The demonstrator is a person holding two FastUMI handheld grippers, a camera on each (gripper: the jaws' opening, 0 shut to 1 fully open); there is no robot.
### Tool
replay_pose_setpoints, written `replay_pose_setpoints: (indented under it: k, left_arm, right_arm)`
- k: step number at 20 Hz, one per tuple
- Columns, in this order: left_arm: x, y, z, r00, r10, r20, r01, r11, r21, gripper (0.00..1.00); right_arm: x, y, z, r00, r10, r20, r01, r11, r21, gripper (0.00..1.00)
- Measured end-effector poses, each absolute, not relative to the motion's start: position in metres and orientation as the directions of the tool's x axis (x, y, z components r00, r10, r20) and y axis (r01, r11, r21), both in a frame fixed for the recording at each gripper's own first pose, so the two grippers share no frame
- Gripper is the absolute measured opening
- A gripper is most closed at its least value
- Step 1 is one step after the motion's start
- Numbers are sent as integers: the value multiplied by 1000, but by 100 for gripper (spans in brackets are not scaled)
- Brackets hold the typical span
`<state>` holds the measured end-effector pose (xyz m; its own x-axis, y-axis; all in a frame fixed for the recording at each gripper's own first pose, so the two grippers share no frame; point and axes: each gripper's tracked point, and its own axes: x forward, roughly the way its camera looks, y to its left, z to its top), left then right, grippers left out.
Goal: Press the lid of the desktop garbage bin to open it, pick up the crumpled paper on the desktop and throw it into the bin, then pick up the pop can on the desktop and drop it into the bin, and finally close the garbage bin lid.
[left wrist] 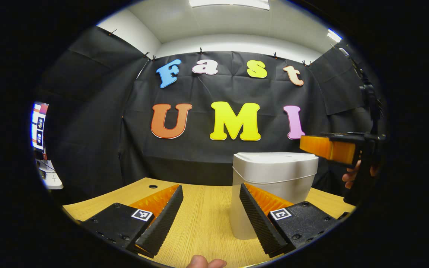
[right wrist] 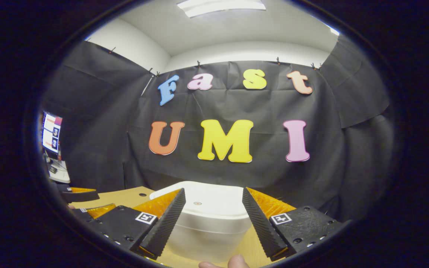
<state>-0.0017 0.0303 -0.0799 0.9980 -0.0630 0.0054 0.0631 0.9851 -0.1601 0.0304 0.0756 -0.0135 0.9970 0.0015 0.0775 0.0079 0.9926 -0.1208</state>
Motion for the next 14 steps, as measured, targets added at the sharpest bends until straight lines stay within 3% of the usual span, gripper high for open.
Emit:
replay_pose_setpoints:
  k: [5, 14]
  left_arm:
    - [-5, 16, -77, 996, -94, 10, 94, 983, -158, 98]
    - [-6, 4, -76, 993, -120, 14, 120, 981, -151, 99]
  right_arm:
    - [-12, 47, -31, 983, -79, 164, 104, 983, -150, 97]
    - [-18, 27, -93, 984, -160, 73, 167, 981, -101, 95]
